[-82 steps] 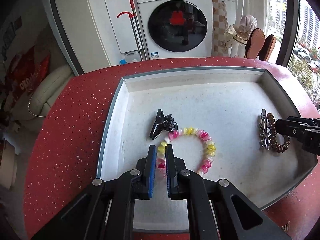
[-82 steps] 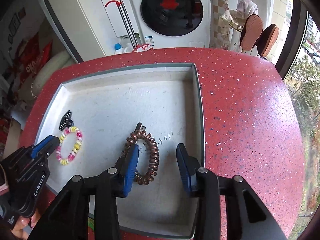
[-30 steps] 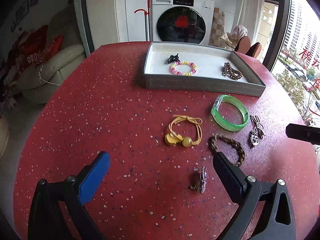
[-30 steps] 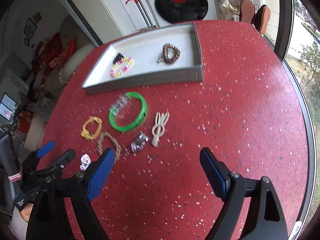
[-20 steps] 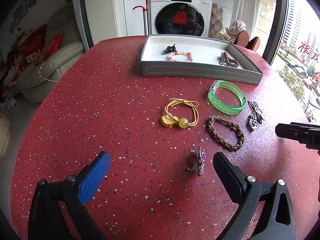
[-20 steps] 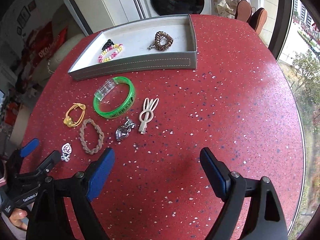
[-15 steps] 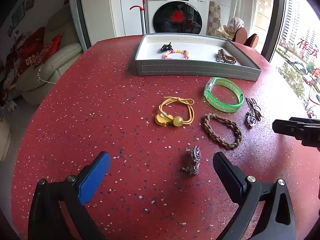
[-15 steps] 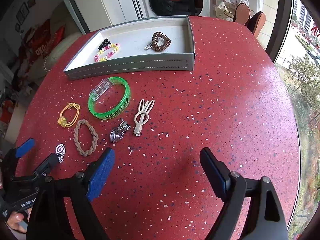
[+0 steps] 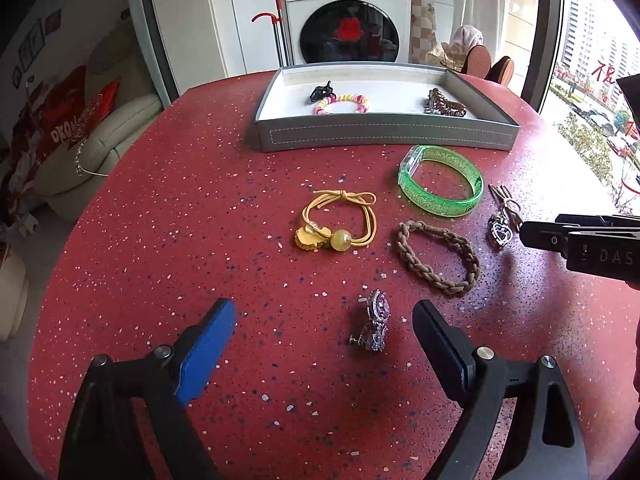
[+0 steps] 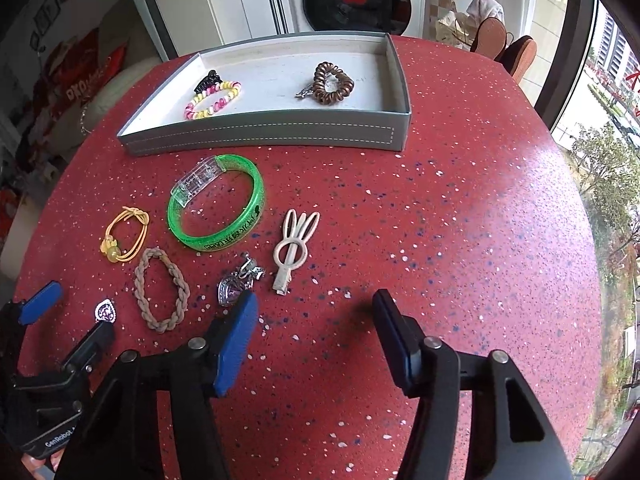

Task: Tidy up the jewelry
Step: 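Withdraw both open tools from the tray back over the remaining jewelry, then grasp the white bunny-ear hair clip with the right tool while the left tool grasps the silver brooch, then carry the bunny clip and brooch into the white tray and open both tools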

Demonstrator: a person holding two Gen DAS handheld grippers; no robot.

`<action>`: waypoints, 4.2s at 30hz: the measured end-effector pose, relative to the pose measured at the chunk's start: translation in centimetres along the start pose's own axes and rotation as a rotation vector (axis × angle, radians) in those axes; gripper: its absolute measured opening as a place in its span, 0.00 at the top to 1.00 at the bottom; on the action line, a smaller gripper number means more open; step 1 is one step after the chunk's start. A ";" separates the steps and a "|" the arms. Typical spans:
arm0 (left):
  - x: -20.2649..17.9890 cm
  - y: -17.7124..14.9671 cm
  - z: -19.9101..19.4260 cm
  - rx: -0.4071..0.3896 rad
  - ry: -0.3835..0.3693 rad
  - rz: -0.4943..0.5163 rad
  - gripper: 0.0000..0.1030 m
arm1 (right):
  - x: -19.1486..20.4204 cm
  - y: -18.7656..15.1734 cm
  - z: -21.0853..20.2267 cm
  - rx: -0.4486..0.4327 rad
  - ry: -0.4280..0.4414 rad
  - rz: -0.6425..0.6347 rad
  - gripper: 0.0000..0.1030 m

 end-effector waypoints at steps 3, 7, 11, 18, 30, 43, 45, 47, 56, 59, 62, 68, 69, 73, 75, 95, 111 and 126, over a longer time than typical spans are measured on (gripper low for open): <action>-0.1 0.0 0.1 0.000 0.001 0.002 0.03 | 0.7 0.4 0.1 -0.016 -0.022 -0.014 0.50; -0.3 -0.1 0.6 0.019 0.018 0.012 0.08 | 1.5 0.6 0.2 -0.032 -0.046 -0.039 0.61; -0.4 -0.3 0.7 0.021 0.009 0.010 0.15 | 2.0 0.6 0.1 -0.049 -0.056 -0.068 0.74; -1.1 -0.2 0.7 0.018 -0.003 0.028 0.30 | 1.6 0.5 0.1 -0.054 -0.045 -0.052 0.91; -1.3 -0.3 0.6 0.021 -0.080 0.029 0.71 | -0.3 0.6 -0.5 -0.055 0.036 0.021 0.91; 0.6 0.3 -0.5 0.001 -0.120 -0.026 0.74 | -1.7 0.6 -2.2 -0.075 0.102 0.070 0.91; 0.6 0.4 -0.6 -0.004 -0.123 -0.024 0.74 | -1.8 0.5 -2.4 -0.078 0.103 0.071 0.91; 0.6 0.4 -0.8 -0.009 -0.125 -0.020 0.74 | -1.9 0.4 -2.5 -0.077 0.103 0.070 0.91; 0.9 0.3 -1.1 -0.009 -0.136 -0.024 0.79 | -2.4 -0.2 -3.1 -0.083 0.116 0.074 0.91; 1.1 0.2 -1.2 -0.009 -0.131 -0.024 0.79 | -2.7 -0.1 -3.4 -0.091 0.120 0.079 0.91; 1.5 0.1 -1.5 -0.011 -0.132 -0.032 0.79 | -2.9 0.0 -3.8 -0.101 0.126 0.085 0.91; 2.5 0.5 -2.5 -0.032 -0.132 -0.058 0.79 | -3.1 0.2 -4.6 -0.122 0.140 0.086 0.91; 2.6 0.6 -2.6 -0.035 -0.133 -0.060 0.79 | -3.1 0.2 -4.7 -0.124 0.142 0.086 0.91; 2.9 1.2 -3.1 -0.048 -0.131 -0.063 0.79 | -2.9 0.5 -5.2 -0.135 0.152 0.083 0.91; 2.8 1.6 -3.2 -0.053 -0.132 -0.061 0.79 | -2.9 0.7 -5.3 -0.139 0.155 0.081 0.91; 1.1 9.6 -1.8 -0.117 -0.155 -0.018 0.79 | -2.7 8.2 -4.2 -0.158 0.190 0.089 0.91; 2.1 20.2 4.7 -0.132 -0.107 -0.018 0.79 | 0.3 17.0 1.0 -0.190 0.187 0.050 0.91; 3.0 21.2 11.8 -0.062 -0.044 -0.034 0.79 | 1.7 19.2 6.8 -0.141 0.165 0.029 0.91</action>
Point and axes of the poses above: each gripper's, at about its wrist camera, not at the fingertips, and z roughly the way its jaws point, x to its left, y to its top, the point moved 2 cm from there along z, roughly the way its jaws point, and after that the axes turned 15 degrees about -y, right-handed, at the moved point
